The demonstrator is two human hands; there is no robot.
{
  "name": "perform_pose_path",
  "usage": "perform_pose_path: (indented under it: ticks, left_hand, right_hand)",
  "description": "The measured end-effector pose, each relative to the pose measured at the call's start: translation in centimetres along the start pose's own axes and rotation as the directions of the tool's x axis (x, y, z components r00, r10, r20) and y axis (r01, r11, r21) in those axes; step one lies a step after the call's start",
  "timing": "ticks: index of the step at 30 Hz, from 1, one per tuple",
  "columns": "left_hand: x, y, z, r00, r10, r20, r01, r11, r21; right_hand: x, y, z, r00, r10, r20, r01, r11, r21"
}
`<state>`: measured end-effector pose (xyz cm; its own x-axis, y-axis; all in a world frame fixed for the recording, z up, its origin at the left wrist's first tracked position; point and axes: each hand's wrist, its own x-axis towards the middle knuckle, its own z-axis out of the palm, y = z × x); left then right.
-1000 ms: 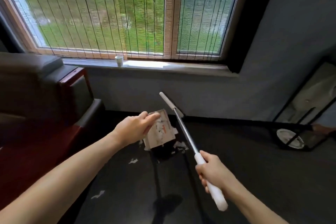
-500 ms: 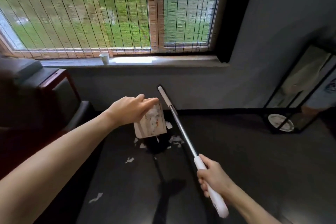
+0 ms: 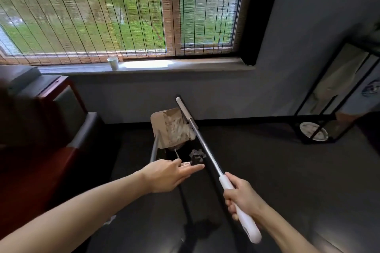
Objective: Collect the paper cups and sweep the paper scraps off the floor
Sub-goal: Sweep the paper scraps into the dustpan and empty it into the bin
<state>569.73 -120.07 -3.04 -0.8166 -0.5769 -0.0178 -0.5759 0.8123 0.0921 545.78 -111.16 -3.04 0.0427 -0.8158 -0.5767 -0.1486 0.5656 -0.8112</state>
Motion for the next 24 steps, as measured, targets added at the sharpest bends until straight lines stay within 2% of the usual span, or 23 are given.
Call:
perform_pose_path:
  ticks: [2, 4, 5, 8, 13, 17, 20, 24]
  left_hand:
    - [-0.4, 0.5, 0.5, 0.999, -0.034, 0.033, 0.034, 0.999, -0.004]
    - [-0.9, 0.6, 0.7, 0.995, -0.098, 0.006, 0.097, 0.995, 0.022]
    - [-1.1, 0.6, 0.6, 0.994, -0.104, -0.032, 0.106, 0.990, 0.087]
    - [-1.5, 0.0, 0.2, 0.976, 0.045, -0.214, 0.033, 0.937, 0.348]
    - [-1.3, -0.3, -0.5, 0.970, 0.149, -0.194, -0.034, 0.868, 0.496]
    - [-1.9, 0.5, 0.2, 0.979, 0.128, -0.157, -0.035, 0.869, 0.493]
    - [-3.0, -0.2, -0.5, 0.968, 0.106, -0.227, 0.007, 0.895, 0.446]
    - [-3.7, -0.8, -0.9, 0.946, 0.123, -0.301, 0.037, 0.878, 0.478]
  right_hand:
    - [-0.2, 0.4, 0.1, 1.000, 0.015, 0.004, -0.015, 1.000, 0.009]
    - [-0.6, 0.8, 0.2, 1.000, 0.022, 0.005, -0.022, 1.000, 0.013]
    - [-0.8, 0.9, 0.1, 1.000, 0.022, 0.004, -0.022, 1.000, 0.012]
    - [-1.1, 1.0, -0.1, 1.000, 0.011, -0.004, -0.011, 1.000, 0.011]
    - [-1.3, 0.8, 0.0, 1.000, -0.004, -0.016, 0.004, 1.000, 0.004]
    - [-1.7, 1.3, -0.3, 1.000, -0.002, -0.007, 0.002, 1.000, 0.007]
    - [-1.9, 1.5, -0.3, 1.000, -0.002, -0.001, 0.002, 1.000, 0.004]
    - [-1.9, 1.4, 0.4, 1.000, 0.007, 0.009, -0.007, 1.000, 0.024]
